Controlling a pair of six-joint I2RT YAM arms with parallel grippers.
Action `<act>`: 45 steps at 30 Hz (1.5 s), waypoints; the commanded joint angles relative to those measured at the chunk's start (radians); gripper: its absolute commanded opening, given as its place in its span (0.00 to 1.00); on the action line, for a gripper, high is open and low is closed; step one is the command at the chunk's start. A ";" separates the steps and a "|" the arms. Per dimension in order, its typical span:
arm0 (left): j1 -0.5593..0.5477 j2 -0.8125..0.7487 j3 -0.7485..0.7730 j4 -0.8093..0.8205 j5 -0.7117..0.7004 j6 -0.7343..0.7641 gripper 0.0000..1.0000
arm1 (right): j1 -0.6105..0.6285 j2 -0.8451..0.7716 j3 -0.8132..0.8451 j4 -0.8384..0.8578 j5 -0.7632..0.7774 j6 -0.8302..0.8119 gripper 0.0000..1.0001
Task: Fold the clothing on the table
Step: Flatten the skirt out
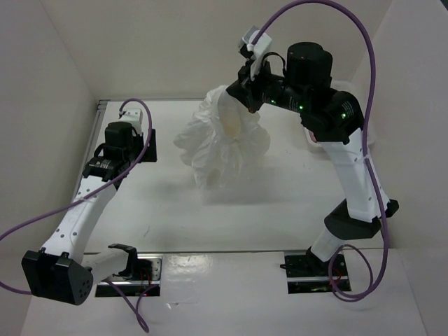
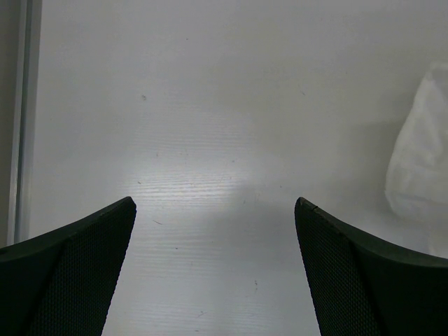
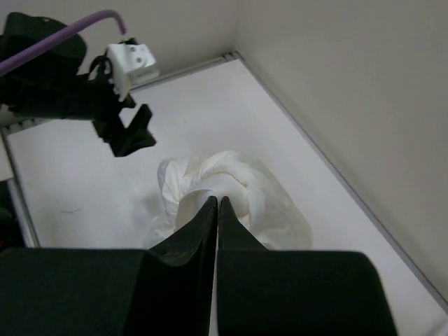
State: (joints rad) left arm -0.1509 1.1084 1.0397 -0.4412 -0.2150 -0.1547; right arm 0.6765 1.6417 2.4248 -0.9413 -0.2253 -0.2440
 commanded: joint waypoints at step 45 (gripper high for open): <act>-0.002 0.008 0.006 0.003 0.356 0.067 0.99 | -0.199 -0.023 -0.931 0.394 0.442 0.112 0.63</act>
State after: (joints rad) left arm -0.1513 1.0866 1.0248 -0.4412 0.0021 -0.1062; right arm 0.4717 1.7432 1.5116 -0.6369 0.2207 -0.1249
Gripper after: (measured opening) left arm 0.992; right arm 0.624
